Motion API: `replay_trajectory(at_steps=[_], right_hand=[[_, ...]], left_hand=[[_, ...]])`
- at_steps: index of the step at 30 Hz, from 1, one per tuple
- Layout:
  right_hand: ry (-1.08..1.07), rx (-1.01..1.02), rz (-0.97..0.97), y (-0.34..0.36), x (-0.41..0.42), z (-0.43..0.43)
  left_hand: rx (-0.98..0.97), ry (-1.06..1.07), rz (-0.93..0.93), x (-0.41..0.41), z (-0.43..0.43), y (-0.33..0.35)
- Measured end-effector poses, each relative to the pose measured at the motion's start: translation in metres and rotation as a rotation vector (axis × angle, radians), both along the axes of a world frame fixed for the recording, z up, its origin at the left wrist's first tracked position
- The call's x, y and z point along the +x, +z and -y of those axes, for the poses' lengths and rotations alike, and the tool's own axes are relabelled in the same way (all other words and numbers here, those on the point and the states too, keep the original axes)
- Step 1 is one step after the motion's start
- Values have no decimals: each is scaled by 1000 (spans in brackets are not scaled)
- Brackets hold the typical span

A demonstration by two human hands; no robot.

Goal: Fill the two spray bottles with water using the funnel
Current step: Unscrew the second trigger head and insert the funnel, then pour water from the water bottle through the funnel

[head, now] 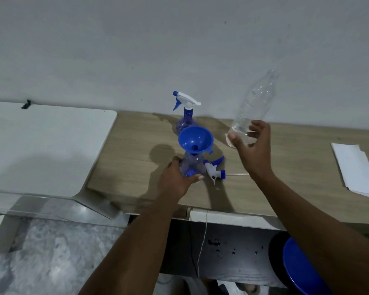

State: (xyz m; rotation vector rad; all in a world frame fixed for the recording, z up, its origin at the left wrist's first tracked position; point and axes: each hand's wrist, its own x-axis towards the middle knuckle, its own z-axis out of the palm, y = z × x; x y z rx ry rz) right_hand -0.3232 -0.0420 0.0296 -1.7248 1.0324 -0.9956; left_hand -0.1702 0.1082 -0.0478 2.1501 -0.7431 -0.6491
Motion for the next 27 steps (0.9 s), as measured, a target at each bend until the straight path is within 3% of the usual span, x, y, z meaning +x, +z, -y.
replay_trajectory(at_steps=[2, 4, 10, 14, 27], right_hand=[[-262, 60, 43, -8, 2, 22], [-343, 149, 23, -11, 9, 46], [-176, 149, -23, -11, 34, 101], [-198, 47, -93, -6, 39, 109], [525, -178, -640, 70, 3, 93]], left_hand=[[-22, 9, -22, 0, 3, 0], [-31, 19, -41, 0, 6, -3], [-20, 29, -33, 0, 8, -3], [-7, 18, -22, 1, 7, -2], [-13, -13, -33, -1, 5, 8]])
